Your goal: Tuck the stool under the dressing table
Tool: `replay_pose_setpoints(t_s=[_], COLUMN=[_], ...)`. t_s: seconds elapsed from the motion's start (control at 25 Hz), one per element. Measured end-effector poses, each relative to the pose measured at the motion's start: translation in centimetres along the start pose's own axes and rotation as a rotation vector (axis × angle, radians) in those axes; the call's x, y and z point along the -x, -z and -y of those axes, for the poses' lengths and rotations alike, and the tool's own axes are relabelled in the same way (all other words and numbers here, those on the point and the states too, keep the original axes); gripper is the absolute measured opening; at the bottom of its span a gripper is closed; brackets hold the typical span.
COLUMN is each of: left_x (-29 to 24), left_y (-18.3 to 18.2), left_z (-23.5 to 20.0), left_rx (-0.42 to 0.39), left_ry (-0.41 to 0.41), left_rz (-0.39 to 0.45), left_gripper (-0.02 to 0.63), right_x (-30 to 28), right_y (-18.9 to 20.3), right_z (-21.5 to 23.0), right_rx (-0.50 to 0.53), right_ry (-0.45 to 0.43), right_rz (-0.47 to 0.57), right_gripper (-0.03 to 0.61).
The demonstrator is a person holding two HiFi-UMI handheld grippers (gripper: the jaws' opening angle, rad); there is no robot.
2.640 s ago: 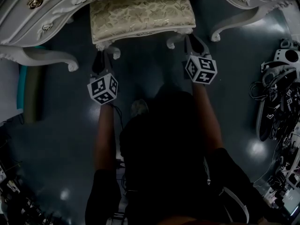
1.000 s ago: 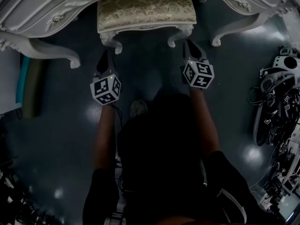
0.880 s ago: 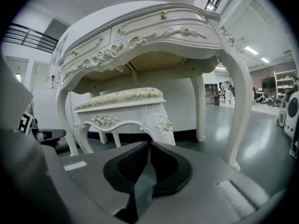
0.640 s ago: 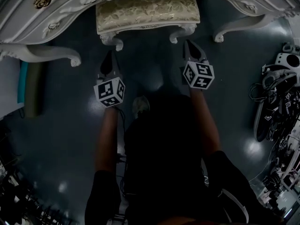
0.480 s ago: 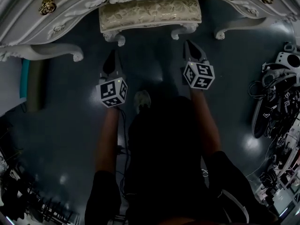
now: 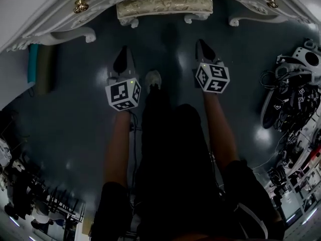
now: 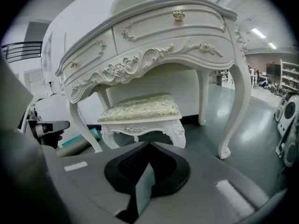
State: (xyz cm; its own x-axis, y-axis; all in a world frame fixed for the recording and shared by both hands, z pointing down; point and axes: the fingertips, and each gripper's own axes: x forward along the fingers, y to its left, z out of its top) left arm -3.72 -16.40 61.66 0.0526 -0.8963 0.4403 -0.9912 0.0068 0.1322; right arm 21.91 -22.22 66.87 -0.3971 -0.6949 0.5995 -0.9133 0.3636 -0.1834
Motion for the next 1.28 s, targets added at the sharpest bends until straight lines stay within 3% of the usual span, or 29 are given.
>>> replay_pose_setpoints(t_s=[0.6, 0.8, 1.28], left_x=[11.4, 14.7, 17.9], left_y=[-14.9, -20.2, -30.9], left_z=[3.2, 6.7, 9.6], left_rx=[0.062, 0.08, 0.042], left_ry=[0.012, 0.058, 0.098], left_rz=[-0.062, -0.084, -0.087], left_gripper=[0.009, 0.009, 0.011], right_x=[13.3, 18.3, 24.1], right_y=[-12.7, -16.8, -26.2], right_z=[-7.4, -9.0, -12.6], right_rx=[0.0, 0.009, -0.016], right_ry=[-0.015, -0.008, -0.038], right_rz=[-0.092, -0.127, -0.11], right_gripper=[-0.002, -0.002, -0.002])
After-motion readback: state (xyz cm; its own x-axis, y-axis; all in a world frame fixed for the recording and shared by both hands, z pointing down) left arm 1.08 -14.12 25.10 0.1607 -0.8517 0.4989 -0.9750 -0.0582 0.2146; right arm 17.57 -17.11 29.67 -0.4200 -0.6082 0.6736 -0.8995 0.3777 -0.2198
